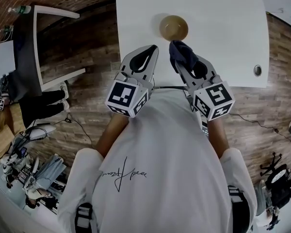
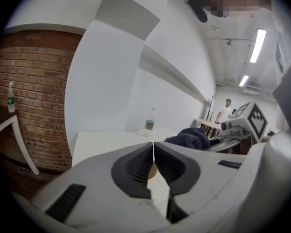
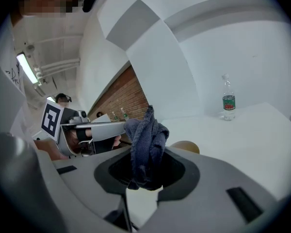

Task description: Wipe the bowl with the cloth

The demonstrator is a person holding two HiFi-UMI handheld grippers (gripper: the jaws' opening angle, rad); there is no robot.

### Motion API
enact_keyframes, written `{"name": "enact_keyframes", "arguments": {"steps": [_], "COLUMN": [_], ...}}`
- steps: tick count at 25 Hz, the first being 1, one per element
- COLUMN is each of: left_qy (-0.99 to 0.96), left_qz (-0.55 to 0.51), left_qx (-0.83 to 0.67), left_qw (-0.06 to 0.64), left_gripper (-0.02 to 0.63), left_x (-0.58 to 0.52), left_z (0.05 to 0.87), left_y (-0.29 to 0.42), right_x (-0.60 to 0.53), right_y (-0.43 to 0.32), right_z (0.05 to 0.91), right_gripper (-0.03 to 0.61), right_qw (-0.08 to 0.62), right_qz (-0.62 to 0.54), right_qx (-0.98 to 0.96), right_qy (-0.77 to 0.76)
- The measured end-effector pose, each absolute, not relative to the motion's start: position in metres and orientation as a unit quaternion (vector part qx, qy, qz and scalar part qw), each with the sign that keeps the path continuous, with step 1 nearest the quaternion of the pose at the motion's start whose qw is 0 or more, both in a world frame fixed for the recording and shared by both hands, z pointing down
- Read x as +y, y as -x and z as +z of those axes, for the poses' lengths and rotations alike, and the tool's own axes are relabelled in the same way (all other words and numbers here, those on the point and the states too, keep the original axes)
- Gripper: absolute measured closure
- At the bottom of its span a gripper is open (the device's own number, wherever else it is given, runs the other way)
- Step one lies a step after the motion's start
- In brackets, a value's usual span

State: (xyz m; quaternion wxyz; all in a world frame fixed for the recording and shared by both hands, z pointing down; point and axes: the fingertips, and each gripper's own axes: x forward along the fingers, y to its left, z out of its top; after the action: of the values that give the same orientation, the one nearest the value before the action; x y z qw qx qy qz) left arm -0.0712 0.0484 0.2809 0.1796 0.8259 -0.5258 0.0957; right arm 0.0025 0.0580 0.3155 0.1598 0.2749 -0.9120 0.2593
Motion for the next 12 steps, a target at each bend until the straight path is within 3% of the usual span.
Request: {"name": "enact_keyframes", "arguments": {"steps": [5,12], "left_qy": [-0.834,-0.83], "left_qz": [0.103,0.116], "left_qx": [-0.506,-0.496], "left_qw": [0.196,0.229], "left_gripper": [0.612,0.612], "left_x": [0.043,0.025], "left_z": [0.295,0.319], "left_y": [0.072,0.079], "right_x": [0.056,0.042], "right_y": [0.002,0.001], "right_z": [0.312,0.332], "right_gripper": [0.479,0.479], "right_qw": [0.127,0.151], "right_qz": [0.269,0.277], "right_qx": [-0.913,-0.899], "right_qy": [-0.278,-0.303]}}
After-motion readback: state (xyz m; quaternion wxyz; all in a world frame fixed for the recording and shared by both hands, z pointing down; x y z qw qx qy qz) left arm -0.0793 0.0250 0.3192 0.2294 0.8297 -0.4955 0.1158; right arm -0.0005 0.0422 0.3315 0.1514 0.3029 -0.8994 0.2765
